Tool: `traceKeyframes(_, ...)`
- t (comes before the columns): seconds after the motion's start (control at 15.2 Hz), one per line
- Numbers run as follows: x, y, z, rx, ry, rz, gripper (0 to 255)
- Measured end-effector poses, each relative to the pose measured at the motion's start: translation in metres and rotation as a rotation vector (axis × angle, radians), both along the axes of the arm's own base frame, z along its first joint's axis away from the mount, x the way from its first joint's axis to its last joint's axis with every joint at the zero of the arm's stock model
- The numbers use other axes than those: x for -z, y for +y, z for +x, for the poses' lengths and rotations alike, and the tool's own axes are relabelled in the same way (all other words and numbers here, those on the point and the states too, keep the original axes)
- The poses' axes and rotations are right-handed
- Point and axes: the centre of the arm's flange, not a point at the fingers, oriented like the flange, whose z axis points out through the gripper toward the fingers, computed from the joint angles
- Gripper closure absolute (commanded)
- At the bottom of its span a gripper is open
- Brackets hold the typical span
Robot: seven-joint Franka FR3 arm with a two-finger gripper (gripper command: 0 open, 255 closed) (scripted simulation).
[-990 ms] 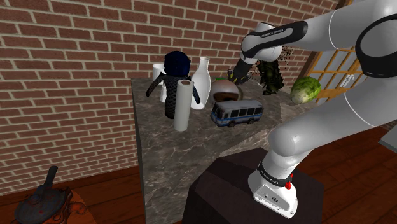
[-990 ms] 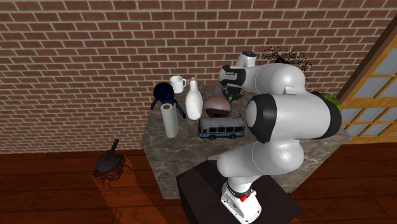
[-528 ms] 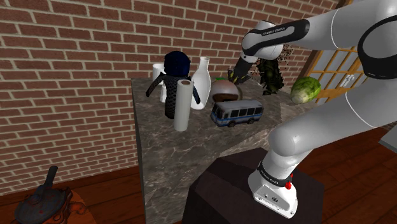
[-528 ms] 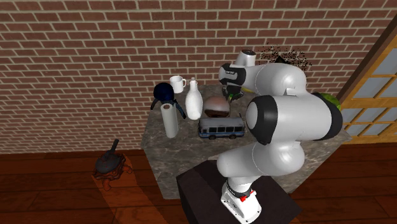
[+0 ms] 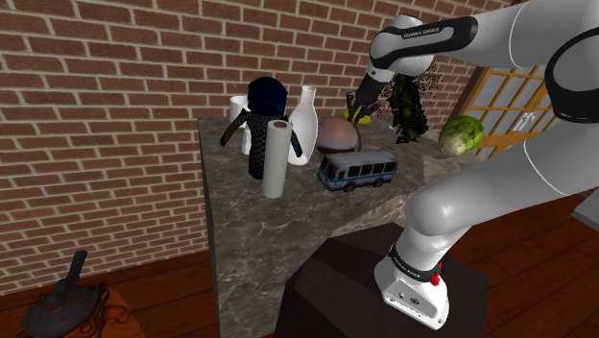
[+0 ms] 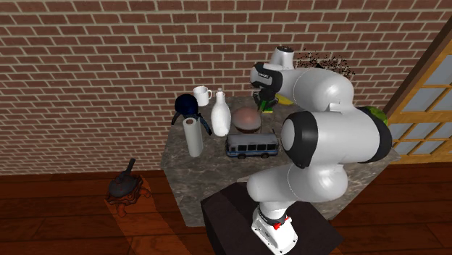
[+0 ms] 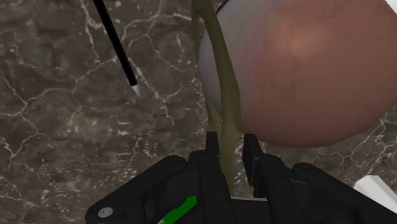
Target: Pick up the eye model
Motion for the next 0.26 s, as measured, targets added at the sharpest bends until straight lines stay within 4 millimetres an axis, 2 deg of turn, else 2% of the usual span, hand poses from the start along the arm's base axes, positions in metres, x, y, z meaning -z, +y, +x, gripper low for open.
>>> traceKeyframes(0.26,-0.019,0.0,0.0,0.0,0.0,0.0,255)
